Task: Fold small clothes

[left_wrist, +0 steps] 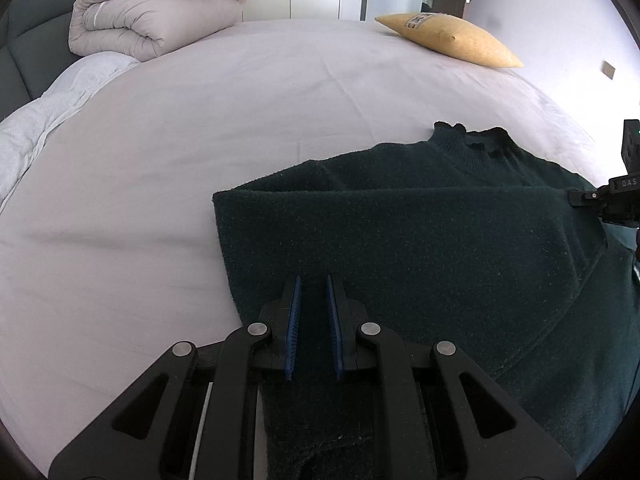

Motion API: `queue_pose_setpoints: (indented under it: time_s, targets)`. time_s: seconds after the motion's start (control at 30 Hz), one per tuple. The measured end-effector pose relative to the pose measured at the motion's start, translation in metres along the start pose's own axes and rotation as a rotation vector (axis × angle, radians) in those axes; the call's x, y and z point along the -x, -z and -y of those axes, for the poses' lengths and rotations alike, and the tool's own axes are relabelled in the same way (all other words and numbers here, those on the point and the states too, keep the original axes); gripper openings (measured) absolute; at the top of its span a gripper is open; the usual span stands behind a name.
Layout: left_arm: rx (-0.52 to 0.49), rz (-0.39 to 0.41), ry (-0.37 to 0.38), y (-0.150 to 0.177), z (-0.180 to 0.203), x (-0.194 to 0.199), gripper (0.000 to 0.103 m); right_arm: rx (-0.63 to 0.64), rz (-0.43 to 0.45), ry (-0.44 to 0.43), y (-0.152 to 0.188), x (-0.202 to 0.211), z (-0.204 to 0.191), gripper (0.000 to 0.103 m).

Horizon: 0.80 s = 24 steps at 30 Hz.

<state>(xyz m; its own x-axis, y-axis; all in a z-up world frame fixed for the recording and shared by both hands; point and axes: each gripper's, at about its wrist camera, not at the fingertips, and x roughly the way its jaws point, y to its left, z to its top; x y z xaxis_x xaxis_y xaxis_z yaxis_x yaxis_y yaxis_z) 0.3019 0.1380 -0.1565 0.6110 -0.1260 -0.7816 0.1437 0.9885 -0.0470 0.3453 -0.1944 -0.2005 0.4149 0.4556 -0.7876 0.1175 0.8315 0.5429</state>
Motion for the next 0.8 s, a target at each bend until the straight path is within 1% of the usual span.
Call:
queue_pose_setpoints:
  time_s: [0.17, 0.27, 0.3, 0.33, 0.37, 0.4, 0.43, 0.47, 0.5, 0.53, 0.57, 0.63, 0.67, 0.7, 0.73, 0.77, 0.8]
  targets:
    - [-0.003, -0.009, -0.001, 0.001, 0.000, -0.002, 0.013, -0.019, 0.005, 0.012, 0.000, 0.001, 0.002, 0.009]
    - [-0.007, -0.006, -0.007, 0.001, 0.002, -0.003, 0.013, -0.089, -0.001, -0.046, -0.002, 0.001, 0.016, 0.009]
    - [-0.008, -0.005, -0.009, 0.001, 0.002, -0.003, 0.013, -0.111, -0.001, -0.052, -0.001, 0.003, 0.019, 0.009]
    - [-0.009, -0.004, -0.010, 0.001, 0.003, -0.004, 0.013, -0.124, 0.021, -0.010, 0.000, 0.011, 0.019, 0.011]
    - [-0.009, -0.004, -0.013, 0.001, 0.003, -0.004, 0.013, -0.122, 0.066, 0.056, 0.003, 0.022, 0.016, 0.015]
    - [-0.010, -0.004, -0.015, 0.001, 0.003, -0.004, 0.013, -0.115, 0.117, 0.126, 0.006, 0.033, 0.012, 0.026]
    - [-0.012, -0.004, -0.019, 0.001, 0.004, -0.004, 0.013, -0.098, 0.193, 0.179, 0.011, 0.049, 0.003, 0.029]
    - [-0.015, -0.003, -0.025, 0.001, 0.005, -0.004, 0.013, -0.087, 0.239, 0.172, 0.016, 0.059, -0.005, 0.029]
    - [-0.018, -0.002, -0.030, 0.001, 0.006, -0.004, 0.013, -0.063, 0.265, 0.095, 0.023, 0.064, -0.019, 0.030]
    - [-0.021, -0.002, -0.036, 0.001, 0.007, -0.005, 0.013, -0.044, 0.248, 0.047, 0.026, 0.061, -0.028, 0.030]
    - [-0.024, -0.001, -0.041, 0.001, 0.008, -0.005, 0.013, -0.009, 0.191, -0.018, 0.031, 0.050, -0.042, 0.030]
    - [-0.024, 0.002, -0.042, 0.002, 0.008, -0.005, 0.013, 0.050, 0.034, -0.180, 0.044, 0.013, -0.072, 0.030]
    - [-0.021, 0.002, -0.039, 0.002, 0.008, -0.005, 0.013, 0.063, -0.010, -0.224, 0.049, -0.001, -0.080, 0.031]
    - [-0.016, 0.001, -0.034, 0.002, 0.008, -0.006, 0.013, 0.070, -0.066, -0.248, 0.055, -0.022, -0.085, 0.032]
    - [-0.010, 0.001, -0.028, 0.002, 0.007, -0.006, 0.013, 0.059, -0.089, -0.237, 0.057, -0.034, -0.083, 0.032]
    - [-0.003, 0.001, -0.020, 0.002, 0.006, -0.006, 0.013, 0.032, -0.098, -0.220, 0.057, -0.042, -0.075, 0.028]
    - [0.005, 0.001, -0.010, 0.002, 0.004, -0.006, 0.013, -0.022, -0.085, -0.245, 0.057, -0.045, -0.059, 0.009]
